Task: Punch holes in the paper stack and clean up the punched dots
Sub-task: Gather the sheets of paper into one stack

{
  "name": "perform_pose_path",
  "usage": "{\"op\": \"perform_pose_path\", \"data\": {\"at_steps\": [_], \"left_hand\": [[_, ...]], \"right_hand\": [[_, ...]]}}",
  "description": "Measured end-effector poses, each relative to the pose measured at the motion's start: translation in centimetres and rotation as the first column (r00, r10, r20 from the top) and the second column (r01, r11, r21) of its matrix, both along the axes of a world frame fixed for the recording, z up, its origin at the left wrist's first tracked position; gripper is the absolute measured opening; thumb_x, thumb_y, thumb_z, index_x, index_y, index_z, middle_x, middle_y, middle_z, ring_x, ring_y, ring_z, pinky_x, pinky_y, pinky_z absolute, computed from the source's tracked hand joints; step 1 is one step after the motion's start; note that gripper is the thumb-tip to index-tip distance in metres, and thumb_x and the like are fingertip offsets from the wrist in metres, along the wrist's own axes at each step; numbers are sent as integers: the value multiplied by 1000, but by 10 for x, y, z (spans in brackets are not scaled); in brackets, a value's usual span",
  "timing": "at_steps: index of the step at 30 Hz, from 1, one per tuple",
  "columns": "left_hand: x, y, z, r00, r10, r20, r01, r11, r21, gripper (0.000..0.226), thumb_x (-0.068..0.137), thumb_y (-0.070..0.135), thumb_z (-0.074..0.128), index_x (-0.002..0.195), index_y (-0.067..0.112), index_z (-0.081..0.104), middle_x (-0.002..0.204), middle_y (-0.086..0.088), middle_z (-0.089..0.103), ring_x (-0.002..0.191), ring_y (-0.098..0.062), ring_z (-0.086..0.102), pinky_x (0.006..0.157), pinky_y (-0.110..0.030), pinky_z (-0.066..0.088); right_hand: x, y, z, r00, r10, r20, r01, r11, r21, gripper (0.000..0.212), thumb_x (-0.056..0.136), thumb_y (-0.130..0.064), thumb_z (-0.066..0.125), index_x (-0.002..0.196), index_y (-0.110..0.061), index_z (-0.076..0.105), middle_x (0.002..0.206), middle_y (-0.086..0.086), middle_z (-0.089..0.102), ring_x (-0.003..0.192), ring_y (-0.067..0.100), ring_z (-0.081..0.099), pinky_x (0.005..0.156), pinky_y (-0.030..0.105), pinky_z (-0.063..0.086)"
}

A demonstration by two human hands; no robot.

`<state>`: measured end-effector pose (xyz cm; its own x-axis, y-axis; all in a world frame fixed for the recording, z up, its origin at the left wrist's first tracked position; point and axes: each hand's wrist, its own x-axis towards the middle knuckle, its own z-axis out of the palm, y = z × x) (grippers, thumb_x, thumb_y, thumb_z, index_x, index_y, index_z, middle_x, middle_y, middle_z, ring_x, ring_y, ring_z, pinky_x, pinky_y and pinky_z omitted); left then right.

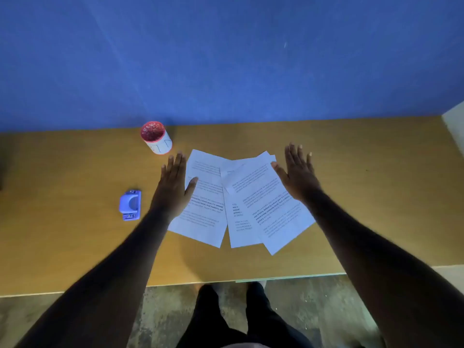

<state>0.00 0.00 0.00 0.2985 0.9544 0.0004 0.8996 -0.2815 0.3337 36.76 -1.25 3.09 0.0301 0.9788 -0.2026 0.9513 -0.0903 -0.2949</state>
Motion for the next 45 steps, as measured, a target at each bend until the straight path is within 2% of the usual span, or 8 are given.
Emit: {"op": "perform_pose_path", "data": {"at_steps": [5, 12, 19, 23, 33, 38, 42, 45], "left_hand": [[-1, -28, -27, 999, 39, -20, -41, 992, -122, 71, 111, 37, 43, 165, -2, 16, 174, -18, 11, 162, -37, 8, 131, -49, 8], [-6, -32, -49, 993, 79, -88, -104, 938, -331, 74, 111, 38, 42, 166, 2, 9, 176, -13, -3, 163, -32, -2, 131, -44, 2], [-13, -37, -63, 981, 171, -92, -194, 844, -500, 79, 110, 34, 49, 168, 12, 1, 176, -5, -14, 164, -26, -7, 130, -46, 19], [-8, -51, -70, 976, 210, -49, -208, 852, -481, 83, 107, 26, 55, 168, 11, 1, 176, -6, -13, 163, -26, -9, 130, -46, 21], [13, -77, -67, 955, 288, -72, -289, 849, -441, 85, 105, 30, 56, 167, 6, 4, 176, -12, -5, 163, -33, 0, 128, -49, 26], [28, -80, -56, 948, 296, -118, -317, 832, -455, 84, 105, 35, 55, 167, 4, 7, 176, -17, -1, 163, -36, 5, 126, -46, 29], [26, -77, -49, 953, 240, -185, -294, 885, -362, 84, 100, 36, 63, 164, 1, 20, 173, -20, 18, 155, -41, 31, 113, -53, 44], [22, -68, -45, 936, 321, -144, -352, 864, -360, 76, 100, 34, 64, 159, 2, 30, 166, -18, 33, 144, -41, 42, 106, -55, 48]], "right_hand": [[-3, -27, -23, 1000, -27, -6, 26, 994, -105, 86, 103, -65, 18, 164, -7, 3, 173, 8, -4, 159, 24, -10, 128, 47, -8], [-2, -56, -57, 1000, -22, -18, 18, 979, -204, 88, 103, -64, 36, 164, -10, 3, 173, 8, -5, 160, 25, -8, 129, 44, -7], [7, -74, -82, 999, -6, -43, -6, 962, -272, 94, 97, -64, 53, 165, -18, 7, 172, 7, -11, 160, 26, -9, 129, 45, -2], [6, -81, -91, 999, -5, -31, -3, 968, -250, 96, 96, -65, 52, 165, -19, 4, 172, 9, -9, 160, 28, -6, 128, 47, 4], [-20, -84, -90, 994, -103, 31, 108, 963, -248, 85, 101, -62, 42, 166, -22, 4, 173, 9, -6, 160, 27, 1, 124, 50, 16], [-29, -81, -86, 983, -176, -52, 154, 944, -291, 79, 103, -55, 47, 165, -24, 10, 174, 6, -6, 159, 26, 4, 120, 55, 20], [-19, -79, -79, 945, -289, -155, 255, 945, -207, 70, 100, -45, 56, 159, -21, 28, 171, 5, 13, 153, 30, 20, 116, 59, 26], [-6, -74, -76, 905, -375, -200, 352, 925, -143, 62, 97, -36, 62, 151, -18, 38, 160, 7, 33, 145, 32, 33, 112, 53, 30]]}}
